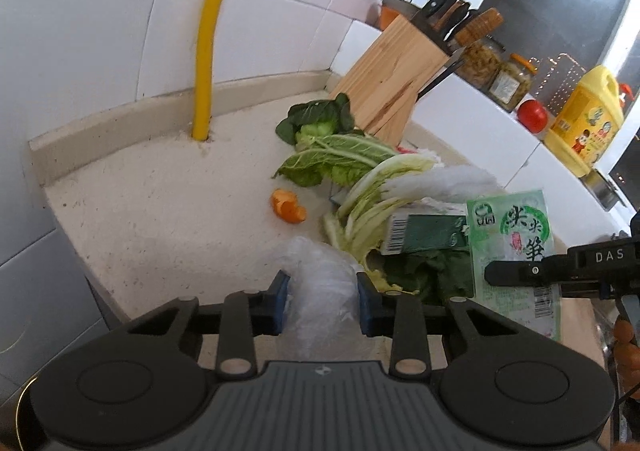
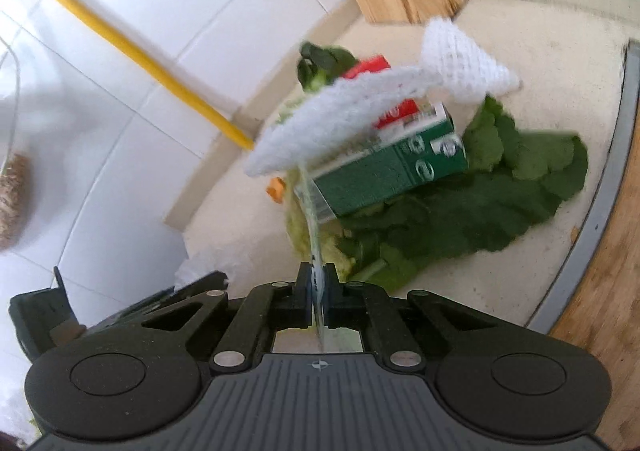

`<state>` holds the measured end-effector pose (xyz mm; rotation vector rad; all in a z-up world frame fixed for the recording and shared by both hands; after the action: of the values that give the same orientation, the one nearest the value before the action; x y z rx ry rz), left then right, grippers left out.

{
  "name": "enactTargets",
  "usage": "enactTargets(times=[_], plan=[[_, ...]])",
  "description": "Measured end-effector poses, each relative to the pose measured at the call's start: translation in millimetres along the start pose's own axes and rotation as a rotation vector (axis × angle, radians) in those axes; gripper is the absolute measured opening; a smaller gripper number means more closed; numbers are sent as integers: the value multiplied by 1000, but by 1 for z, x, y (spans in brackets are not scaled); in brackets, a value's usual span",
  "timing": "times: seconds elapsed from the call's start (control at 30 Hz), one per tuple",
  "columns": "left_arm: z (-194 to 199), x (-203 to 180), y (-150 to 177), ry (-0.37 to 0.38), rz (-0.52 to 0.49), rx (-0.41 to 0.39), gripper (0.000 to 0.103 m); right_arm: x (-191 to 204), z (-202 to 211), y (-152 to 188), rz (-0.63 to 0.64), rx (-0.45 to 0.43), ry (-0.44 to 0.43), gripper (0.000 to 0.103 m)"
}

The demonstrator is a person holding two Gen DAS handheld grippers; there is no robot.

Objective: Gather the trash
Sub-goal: 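Carry the clear bag and green packet down toward the bin with both tools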

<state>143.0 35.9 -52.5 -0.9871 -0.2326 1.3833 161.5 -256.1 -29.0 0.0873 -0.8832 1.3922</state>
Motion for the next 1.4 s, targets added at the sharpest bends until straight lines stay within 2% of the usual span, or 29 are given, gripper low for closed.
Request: enactTargets(times=[0.17,0.27,0.5,0.87,1.4], plan=[[8,-3,5,-5,-9,-13,26,12,9,4,31,-33,-5,7],[15,-3,7,-15,-7,-23,26,15,10,7,16,-25,-29,7],[36,4,12,-54,11,-57,26,37,0,11,67,-21,-53,7],[69,24,27,-151,59,-95,26,71,-31,24,121,61,-126,7],[124,76,70,-359,206,-117,26,141,-104,59,238,252,-246,7]])
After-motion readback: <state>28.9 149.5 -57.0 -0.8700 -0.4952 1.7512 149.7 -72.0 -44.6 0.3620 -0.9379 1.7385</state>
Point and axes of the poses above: each gripper's, at about its wrist camera, not at the fingertips, and z roughly against the way its jaws point, x to its left, y to its underside, the point moved 1 cm from there along -z, roughly the way its jaws point, and after that the axes turned 2 degrees about -z, right-handed, at the moved point
